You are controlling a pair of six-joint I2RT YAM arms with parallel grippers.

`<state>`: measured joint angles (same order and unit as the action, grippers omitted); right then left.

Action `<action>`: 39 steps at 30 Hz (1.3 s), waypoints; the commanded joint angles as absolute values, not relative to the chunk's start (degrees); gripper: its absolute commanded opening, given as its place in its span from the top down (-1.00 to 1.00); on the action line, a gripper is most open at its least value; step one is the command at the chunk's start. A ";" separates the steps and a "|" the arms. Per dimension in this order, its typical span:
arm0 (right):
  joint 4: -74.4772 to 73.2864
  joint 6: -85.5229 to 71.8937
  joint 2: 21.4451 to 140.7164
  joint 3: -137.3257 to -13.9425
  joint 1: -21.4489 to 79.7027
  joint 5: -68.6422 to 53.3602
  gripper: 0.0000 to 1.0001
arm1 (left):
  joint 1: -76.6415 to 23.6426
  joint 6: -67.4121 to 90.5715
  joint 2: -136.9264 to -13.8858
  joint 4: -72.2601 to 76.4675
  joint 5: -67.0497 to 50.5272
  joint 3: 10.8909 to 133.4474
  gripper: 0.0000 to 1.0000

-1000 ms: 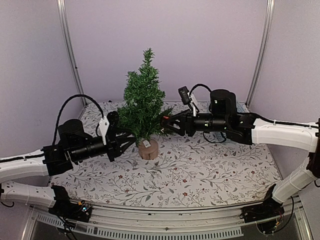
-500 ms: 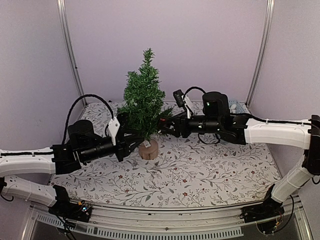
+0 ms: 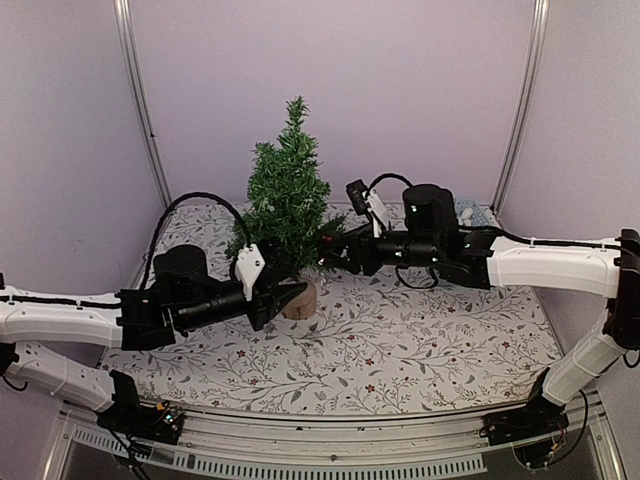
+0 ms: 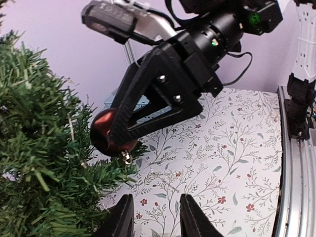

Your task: Decorate the small christmas tree

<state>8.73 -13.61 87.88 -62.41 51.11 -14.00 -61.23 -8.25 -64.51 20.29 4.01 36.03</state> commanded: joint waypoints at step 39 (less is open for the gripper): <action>12.48 -10.38 84.18 -58.89 51.55 -14.82 0.29 | -66.66 3.58 -78.86 41.49 10.27 30.81 0.33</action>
